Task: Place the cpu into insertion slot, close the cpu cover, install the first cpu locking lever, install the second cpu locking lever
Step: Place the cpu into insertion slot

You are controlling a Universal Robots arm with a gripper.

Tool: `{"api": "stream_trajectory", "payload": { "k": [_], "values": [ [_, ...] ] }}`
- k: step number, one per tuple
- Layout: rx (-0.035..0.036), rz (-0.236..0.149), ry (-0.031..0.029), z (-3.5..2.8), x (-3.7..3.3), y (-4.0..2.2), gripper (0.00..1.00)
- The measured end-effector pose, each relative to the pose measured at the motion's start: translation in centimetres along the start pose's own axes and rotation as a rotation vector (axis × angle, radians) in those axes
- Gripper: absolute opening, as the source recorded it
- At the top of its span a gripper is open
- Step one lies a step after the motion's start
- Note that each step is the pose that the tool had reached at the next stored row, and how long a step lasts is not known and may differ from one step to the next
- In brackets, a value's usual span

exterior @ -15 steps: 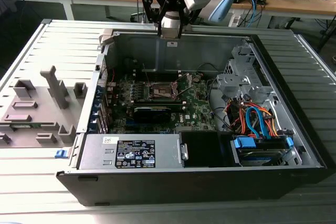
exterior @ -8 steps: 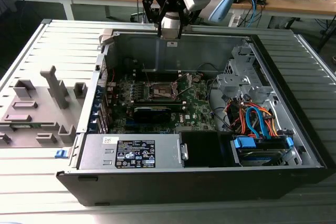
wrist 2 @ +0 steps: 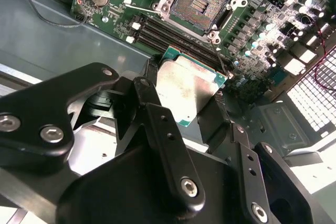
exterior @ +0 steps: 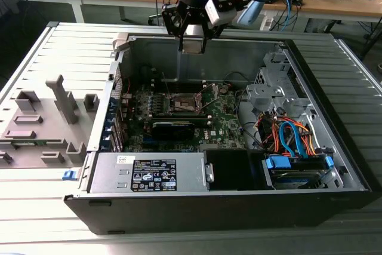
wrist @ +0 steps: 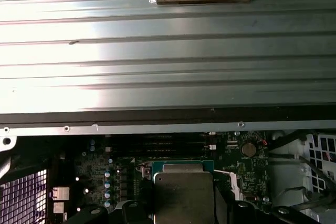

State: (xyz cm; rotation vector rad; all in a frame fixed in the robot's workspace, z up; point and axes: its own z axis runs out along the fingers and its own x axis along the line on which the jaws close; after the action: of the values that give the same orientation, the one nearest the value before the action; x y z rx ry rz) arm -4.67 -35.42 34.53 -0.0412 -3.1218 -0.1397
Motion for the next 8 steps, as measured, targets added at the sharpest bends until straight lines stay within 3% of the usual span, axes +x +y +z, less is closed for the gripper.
{"api": "stream_trajectory", "payload": {
  "k": [8],
  "values": [
    [0.0002, 0.000, 0.0000, 0.03, 0.01, -0.53, 0.55]
  ]
}}
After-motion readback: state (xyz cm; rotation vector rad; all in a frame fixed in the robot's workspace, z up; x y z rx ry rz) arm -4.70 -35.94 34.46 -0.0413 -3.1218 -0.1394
